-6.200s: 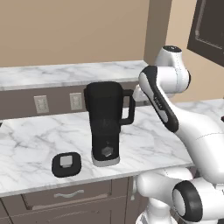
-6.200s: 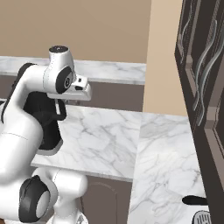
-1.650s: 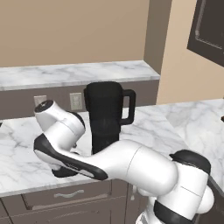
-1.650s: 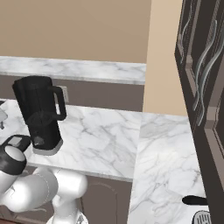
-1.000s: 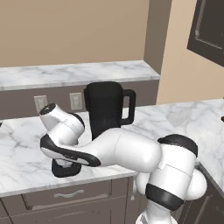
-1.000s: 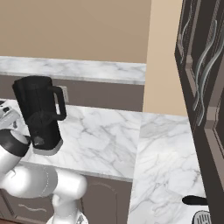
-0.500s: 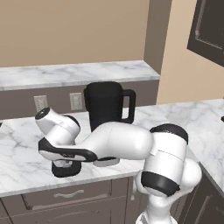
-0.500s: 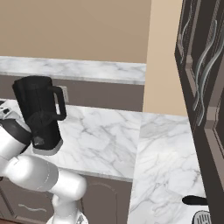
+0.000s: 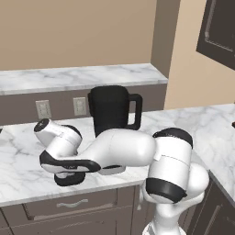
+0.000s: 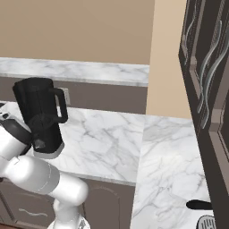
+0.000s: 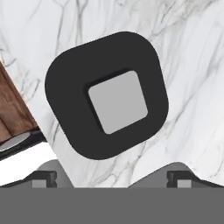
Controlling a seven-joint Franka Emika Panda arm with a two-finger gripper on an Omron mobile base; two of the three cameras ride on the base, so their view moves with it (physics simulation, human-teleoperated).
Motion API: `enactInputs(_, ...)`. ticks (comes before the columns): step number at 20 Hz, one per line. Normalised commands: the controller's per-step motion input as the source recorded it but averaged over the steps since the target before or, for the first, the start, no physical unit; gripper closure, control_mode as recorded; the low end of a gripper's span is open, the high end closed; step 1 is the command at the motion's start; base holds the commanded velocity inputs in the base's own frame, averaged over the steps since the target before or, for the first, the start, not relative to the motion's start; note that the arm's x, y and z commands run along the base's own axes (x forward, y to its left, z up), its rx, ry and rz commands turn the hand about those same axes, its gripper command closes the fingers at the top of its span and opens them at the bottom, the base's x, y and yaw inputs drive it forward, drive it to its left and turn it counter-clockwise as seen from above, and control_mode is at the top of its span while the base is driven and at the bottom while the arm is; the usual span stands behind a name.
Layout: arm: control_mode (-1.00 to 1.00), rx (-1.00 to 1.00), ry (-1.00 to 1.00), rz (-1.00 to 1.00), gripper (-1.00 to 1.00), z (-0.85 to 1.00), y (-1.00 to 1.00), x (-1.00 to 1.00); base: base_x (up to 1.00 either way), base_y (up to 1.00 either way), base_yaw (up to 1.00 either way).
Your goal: Close the lid blender by securely placing the lid on top.
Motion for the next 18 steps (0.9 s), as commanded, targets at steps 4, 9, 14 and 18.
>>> enactInputs(4,-1.00,0.00,0.00,0.03,-1.00,-0.28,0.00,0.16,0.00,0.00,0.00)
enactInputs(9,-1.00,0.00,0.00,0.04,-1.00,-0.27,0.00,0.10,0.00,0.00,0.00)
enactInputs(14,-1.00,-0.01,0.00,0.03,-1.00,-0.15,0.01,0.24,0.00,0.00,0.00)
enactInputs(18,-1.00,0.00,0.00,0.03,-1.00,-0.07,0.02,0.26,0.00,0.00,0.00)
